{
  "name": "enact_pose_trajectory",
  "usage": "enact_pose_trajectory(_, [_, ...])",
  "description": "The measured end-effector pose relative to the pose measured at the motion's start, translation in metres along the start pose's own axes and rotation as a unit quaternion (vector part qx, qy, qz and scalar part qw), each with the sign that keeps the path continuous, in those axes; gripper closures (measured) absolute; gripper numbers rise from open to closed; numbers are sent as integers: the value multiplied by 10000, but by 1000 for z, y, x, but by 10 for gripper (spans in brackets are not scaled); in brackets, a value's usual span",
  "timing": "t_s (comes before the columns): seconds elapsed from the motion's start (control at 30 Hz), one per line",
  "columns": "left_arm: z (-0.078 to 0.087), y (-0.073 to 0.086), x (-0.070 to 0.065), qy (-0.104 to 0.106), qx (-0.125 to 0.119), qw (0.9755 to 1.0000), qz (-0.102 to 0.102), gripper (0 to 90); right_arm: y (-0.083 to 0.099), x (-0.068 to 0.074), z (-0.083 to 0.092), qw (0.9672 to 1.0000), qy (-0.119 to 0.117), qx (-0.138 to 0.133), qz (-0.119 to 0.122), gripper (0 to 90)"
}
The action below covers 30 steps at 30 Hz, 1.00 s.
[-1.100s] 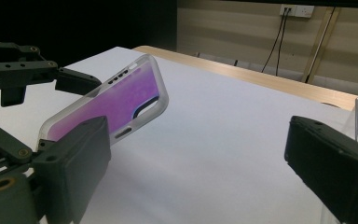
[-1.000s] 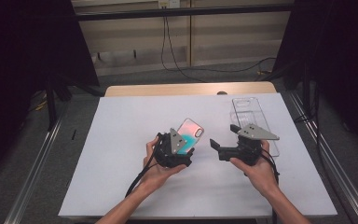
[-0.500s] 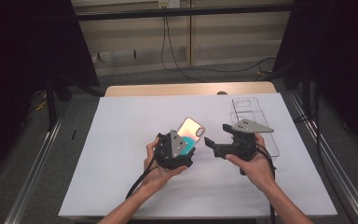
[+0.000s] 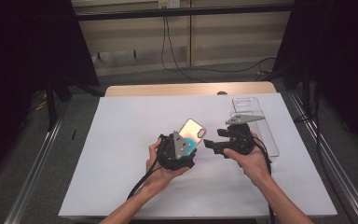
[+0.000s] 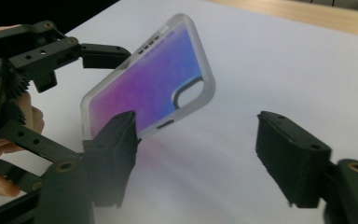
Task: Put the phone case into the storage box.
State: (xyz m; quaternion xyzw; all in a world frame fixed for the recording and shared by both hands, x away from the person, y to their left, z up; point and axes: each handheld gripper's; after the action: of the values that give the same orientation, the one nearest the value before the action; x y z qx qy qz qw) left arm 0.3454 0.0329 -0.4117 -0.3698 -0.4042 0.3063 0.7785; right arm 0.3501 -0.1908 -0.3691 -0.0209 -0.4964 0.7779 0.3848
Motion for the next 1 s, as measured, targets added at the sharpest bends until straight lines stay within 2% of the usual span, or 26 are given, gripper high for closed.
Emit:
enact_pose_trajectory(0.07, [0, 0, 0, -5, -18, 10000, 16, 170, -1, -4, -3, 9999, -84, 68, -72, 311])
enact_pose_trajectory(0.1, [0, 0, 0, -11, -19, 10000, 14, 170, -1, -4, -4, 10000, 25, 39, -61, 311])
enact_pose_trajectory(0.17, [1, 0, 0, -29, -24, 10000, -14, 170, -3, -3, -6, 10000, -46, 57, -38, 304])
enact_pose_trajectory(0.2, [1, 0, 0, -27, -27, 10000, -4, 170, -4, -2, -7, 9999, -11, 101, -57, 315])
enact_pose_trajectory(0.27, [1, 0, -1, -47, -42, 10000, 7, 170, -7, -2, -8, 9996, -90, 178, -200, 343])
enact_pose_trajectory(0.33, [1, 0, -2, -33, -36, 10000, -11, 170, -10, -4, -9, 9993, -68, 233, -280, 406])
enact_pose_trajectory(0.43, [1, 0, -1, 6, -19, 10000, 16, 170, -13, -8, -11, 9988, 16, 268, -402, 438])
enact_pose_trajectory(0.53, [1, 0, -1, 7, -25, 10000, 25, 171, -14, -10, -15, 9983, -11, 330, -476, 469])
enact_pose_trajectory(0.7, [1, -1, 0, 22, -26, 10000, 31, 171, -16, -12, -22, 9974, -186, 348, -611, 544])
enact_pose_trajectory(0.77, [0, -1, 0, 7, -22, 10000, 67, 170, -18, -11, -24, 9969, -258, 357, -651, 635])
enact_pose_trajectory(0.87, [1, 0, 2, -60, -39, 9999, 73, 171, -21, -9, -27, 9967, -273, 352, -681, 639])
enact_pose_trajectory(1.0, [1, -1, 2, -103, -107, 9999, 72, 171, -24, -12, -27, 9949, -376, 363, -867, 649])
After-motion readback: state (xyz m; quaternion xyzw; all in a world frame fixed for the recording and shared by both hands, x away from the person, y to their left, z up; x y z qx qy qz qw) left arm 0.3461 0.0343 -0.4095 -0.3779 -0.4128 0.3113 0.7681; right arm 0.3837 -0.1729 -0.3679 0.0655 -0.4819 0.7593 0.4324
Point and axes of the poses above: each handheld gripper's, and its own axes: z roughly backward along the jaws, y roughly out of its underside, x roughly to its left, and after that the axes turned 15 degrees about -y, right-handed
